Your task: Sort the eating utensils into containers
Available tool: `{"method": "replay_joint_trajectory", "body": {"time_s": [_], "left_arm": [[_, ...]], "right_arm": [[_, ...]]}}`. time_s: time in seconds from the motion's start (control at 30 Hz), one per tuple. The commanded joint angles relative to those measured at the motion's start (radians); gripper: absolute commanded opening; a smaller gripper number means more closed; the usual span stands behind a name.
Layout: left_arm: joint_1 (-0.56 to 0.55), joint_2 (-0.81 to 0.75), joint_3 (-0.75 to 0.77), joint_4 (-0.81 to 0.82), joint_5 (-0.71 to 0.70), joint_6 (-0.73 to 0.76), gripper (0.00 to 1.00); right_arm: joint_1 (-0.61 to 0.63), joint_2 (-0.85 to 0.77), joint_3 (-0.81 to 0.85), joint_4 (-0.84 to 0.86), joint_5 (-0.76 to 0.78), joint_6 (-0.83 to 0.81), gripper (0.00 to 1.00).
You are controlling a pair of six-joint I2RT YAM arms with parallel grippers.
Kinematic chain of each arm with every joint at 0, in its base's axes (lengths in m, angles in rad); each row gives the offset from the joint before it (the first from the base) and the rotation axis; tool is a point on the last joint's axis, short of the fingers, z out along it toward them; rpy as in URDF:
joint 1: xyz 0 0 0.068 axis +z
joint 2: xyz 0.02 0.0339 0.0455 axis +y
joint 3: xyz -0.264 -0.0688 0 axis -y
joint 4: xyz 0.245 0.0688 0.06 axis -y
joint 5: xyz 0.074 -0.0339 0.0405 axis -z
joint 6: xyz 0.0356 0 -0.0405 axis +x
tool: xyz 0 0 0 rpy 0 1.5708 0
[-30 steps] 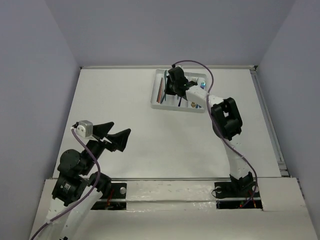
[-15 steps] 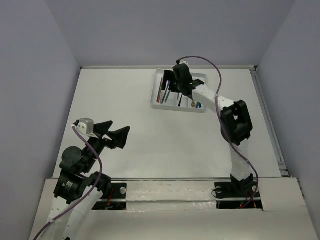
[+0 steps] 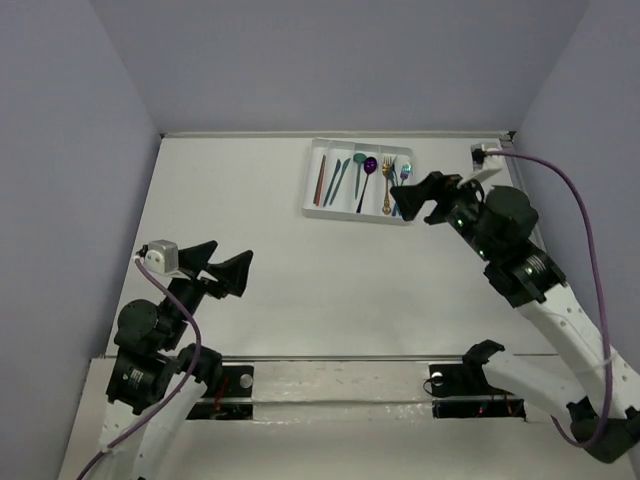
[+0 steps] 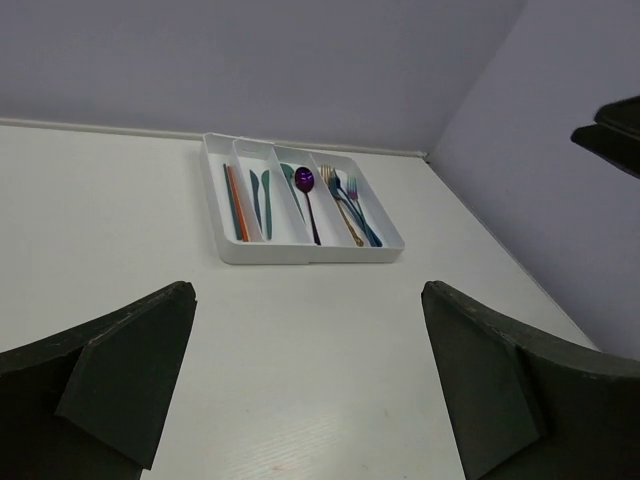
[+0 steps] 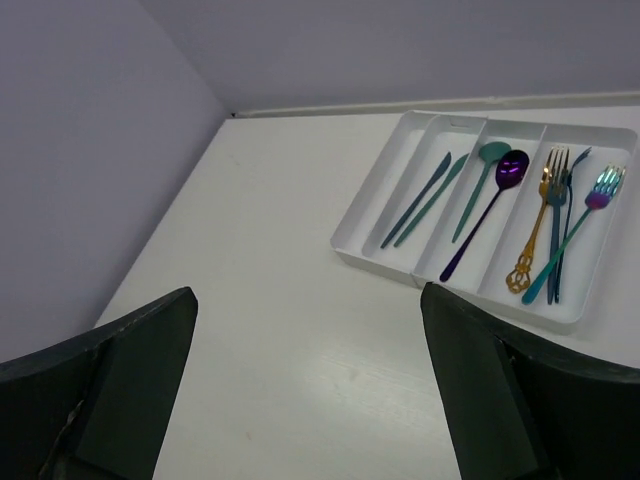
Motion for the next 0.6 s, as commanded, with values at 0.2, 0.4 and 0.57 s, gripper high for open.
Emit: {"method": "replay_joint_trajectory", "body": {"time_s": [0.2, 0.4, 0.57], "left_arm": [[0.008, 0.026, 0.176, 0.097, -0.055, 0.039, 0.99], [0.008, 0.048, 0.206, 0.092, -0.048, 0.054, 0.99], [0.008, 0.06, 0.172, 0.082, -0.046, 0.043, 0.99]], "right_arm": [[0.002, -0.575, -0.269, -0.089, 0.155, 0.012, 1.0], [0.002, -0.715, -0.353, -0.062, 0.238, 0.023, 1.0], [0.002, -0.699, -0.364, -0.025, 0.215, 0.029, 1.0]]}}
